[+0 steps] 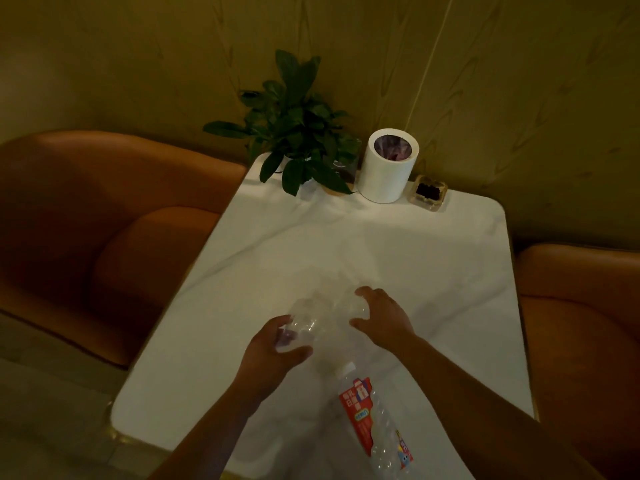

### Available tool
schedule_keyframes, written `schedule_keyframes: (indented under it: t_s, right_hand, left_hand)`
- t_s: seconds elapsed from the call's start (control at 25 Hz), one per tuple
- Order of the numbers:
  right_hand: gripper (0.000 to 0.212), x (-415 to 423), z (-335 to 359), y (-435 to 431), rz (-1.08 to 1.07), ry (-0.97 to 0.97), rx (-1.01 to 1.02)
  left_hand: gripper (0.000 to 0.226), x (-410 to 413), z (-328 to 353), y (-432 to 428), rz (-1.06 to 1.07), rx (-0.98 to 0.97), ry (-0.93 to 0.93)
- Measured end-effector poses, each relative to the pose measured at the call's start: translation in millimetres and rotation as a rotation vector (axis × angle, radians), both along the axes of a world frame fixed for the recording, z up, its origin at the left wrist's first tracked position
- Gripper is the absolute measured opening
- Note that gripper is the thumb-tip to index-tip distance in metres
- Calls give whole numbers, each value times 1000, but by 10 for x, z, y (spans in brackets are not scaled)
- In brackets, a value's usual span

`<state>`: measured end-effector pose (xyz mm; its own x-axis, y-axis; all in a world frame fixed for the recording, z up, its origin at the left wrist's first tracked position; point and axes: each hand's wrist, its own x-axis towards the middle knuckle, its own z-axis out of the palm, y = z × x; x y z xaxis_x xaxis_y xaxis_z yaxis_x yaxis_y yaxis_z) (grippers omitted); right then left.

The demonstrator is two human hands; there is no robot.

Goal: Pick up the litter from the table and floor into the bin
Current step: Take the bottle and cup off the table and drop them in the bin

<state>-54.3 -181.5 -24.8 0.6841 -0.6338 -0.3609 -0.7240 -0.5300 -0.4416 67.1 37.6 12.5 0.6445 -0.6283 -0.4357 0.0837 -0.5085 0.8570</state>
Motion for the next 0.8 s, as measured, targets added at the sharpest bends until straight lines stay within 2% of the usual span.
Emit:
schedule_keyframes:
  t_s: [0.16,0.28,0.36,0.44,0.52,0.64,0.72,0.8]
  right_hand:
    - [56,-111,138,126,-141,-187,162]
    - [40,-238,357,361,-320,-498,429]
    - [40,-328,521,526,-439,-711,615]
    - [54,-396,642,659,-537,-868,798]
    - [57,-433,699,794,-628,-966,933]
    - [57,-471,695,997,-774,-1028,1043]
    - [52,-461,688,1073,-843,-1061,1096]
    - [48,-417,700,1113,-873,-1068,1162]
  left_hand:
    - [56,11,8,-20,114,-75,124]
    - [46,41,47,-72,213,-167,206]
    - [55,31,81,-118,254,-222,274]
    - [76,37,110,-148,273,-295,391]
    - [84,62,154,-177,278,-389,500]
    - [79,77,262,-236,371,-492,613]
    - [72,9,311,-280,375,-509,601]
    - [60,-111,335,-298,334,-467,510]
